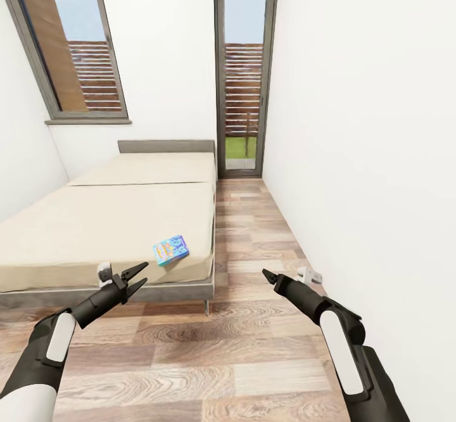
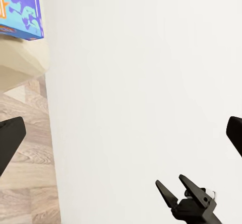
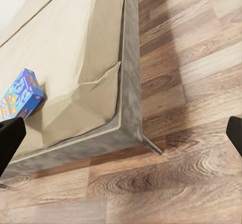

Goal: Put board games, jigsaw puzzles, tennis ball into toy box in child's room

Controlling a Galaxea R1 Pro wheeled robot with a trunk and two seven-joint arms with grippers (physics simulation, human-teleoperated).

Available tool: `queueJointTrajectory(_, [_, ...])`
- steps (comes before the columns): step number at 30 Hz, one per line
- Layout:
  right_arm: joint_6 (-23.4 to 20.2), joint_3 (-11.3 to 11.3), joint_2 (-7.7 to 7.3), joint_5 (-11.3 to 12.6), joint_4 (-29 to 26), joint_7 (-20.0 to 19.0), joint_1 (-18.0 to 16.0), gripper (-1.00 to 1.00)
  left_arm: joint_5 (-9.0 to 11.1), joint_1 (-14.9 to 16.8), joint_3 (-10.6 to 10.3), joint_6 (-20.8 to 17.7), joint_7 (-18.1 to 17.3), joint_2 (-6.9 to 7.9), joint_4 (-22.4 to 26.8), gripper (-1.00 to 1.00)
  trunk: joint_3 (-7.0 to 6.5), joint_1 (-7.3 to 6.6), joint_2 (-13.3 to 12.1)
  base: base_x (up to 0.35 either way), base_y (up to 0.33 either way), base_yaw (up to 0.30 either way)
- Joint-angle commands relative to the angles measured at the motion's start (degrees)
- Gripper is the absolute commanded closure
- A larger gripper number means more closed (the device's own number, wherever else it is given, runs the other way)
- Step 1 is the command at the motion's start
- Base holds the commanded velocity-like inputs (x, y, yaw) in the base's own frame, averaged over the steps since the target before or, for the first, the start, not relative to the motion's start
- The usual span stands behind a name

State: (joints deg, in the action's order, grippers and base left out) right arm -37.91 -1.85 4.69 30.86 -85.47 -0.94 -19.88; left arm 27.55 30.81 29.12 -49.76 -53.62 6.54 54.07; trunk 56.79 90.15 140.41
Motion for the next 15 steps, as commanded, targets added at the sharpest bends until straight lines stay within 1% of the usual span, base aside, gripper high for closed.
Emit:
queueJointTrajectory(1, [-0.34, -0.15, 0.06, 0.15, -0.05, -0.1, -0.02, -1.0, 0.04, 0.04, 0.06, -0.29, -0.13, -0.01, -0.02, -1.0, 0.05, -0.01, 0.02, 0.05, 0.0, 0.0])
queueJointTrajectory(4, [-0.33, -0.12, 0.07, 0.16, -0.05, -0.11, 0.0, -1.0, 0.05, 0.04, 0.06, -0.38, -0.05, 0.03, -0.02, -1.0, 0.05, -0.01, 0.02, 0.165, 0.0, 0.0])
queueJointTrajectory(11, [-0.32, -0.09, 0.08, 0.16, -0.04, -0.11, 0.0, -1.0, 0.04, 0.04, 0.02, -0.31, -0.11, -0.02, -0.02, -1.0, 0.05, -0.01, 0.02, 0.251, 0.0, 0.0])
queueJointTrajectory(15, [-0.32, -0.08, 0.08, 0.16, -0.04, -0.11, -0.02, -1.0, 0.04, 0.04, 0.02, -0.23, -0.3, -0.03, -0.02, -1.0, 0.05, -0.01, 0.02, 0.135, 0.0, 0.0])
